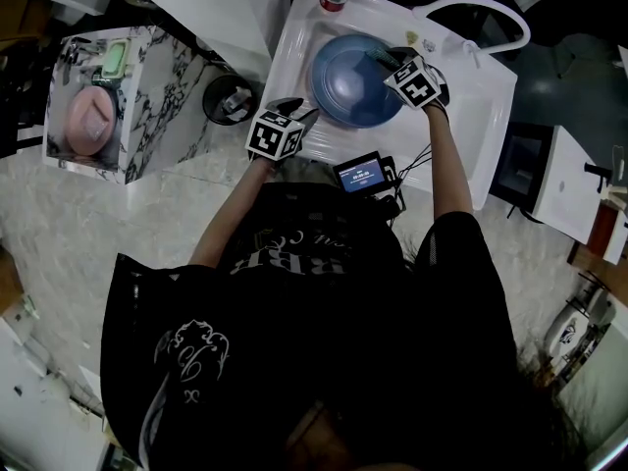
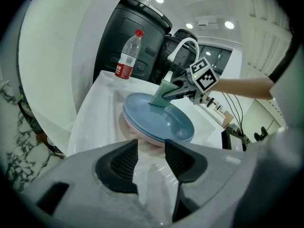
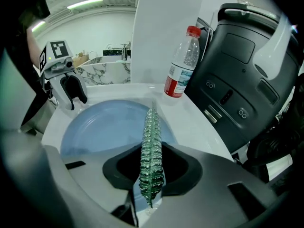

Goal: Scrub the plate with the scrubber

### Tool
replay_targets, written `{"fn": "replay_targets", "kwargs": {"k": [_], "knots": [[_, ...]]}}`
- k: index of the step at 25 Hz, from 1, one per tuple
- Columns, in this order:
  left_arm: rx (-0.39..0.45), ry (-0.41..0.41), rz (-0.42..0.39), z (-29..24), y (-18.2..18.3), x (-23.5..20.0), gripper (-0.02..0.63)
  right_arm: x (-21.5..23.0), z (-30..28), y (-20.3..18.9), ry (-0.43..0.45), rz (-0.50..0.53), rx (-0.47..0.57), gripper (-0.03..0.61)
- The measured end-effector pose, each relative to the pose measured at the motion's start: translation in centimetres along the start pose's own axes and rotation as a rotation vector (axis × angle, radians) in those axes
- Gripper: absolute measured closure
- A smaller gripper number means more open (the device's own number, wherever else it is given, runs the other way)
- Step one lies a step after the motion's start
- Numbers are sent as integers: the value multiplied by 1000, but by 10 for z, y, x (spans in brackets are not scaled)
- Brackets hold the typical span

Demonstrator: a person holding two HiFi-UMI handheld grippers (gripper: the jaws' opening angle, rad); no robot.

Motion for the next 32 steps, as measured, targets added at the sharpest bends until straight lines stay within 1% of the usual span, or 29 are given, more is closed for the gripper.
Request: {"fn": "replay_targets", "kwargs": {"k": [5,9,12,14,17,19,24,28,30,32], "knots": [[-11,0,-15,-1,-1,1,434,-11,10,-11,-7,-90,22,486],[-12,-4,-26,-1,-2,1,434,-25,19,-16,2,-102,13,486],[4,-20,-15,0,-1,1,433,-37,26,-19,15,-118,5,486],[10,-40,21,0,0,0,430,-45,30,-20,24,-131,3,486],[28,-67,110,0,2,-3,397,-57,34,-20,40,-154,0,486],[33,-82,139,-1,2,-2,382,-65,36,-19,60,-173,1,486],[26,-99,119,2,4,2,380,-94,41,-8,141,-239,33,486],[57,-108,112,7,14,0,380,-119,38,5,225,-271,81,486],[63,-112,95,11,18,-1,380,-129,33,14,251,-281,103,486],[61,-116,70,15,20,-1,380,-135,26,21,258,-292,118,486]]}}
Point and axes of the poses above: the fingertips, and each gripper's own axes: z backward along the fingers, x to its right, y out of its top, the point moved 8 cm from there along z, backward along the fingers, and after that the axes turned 7 degrees about x, right-handed, at the moved point
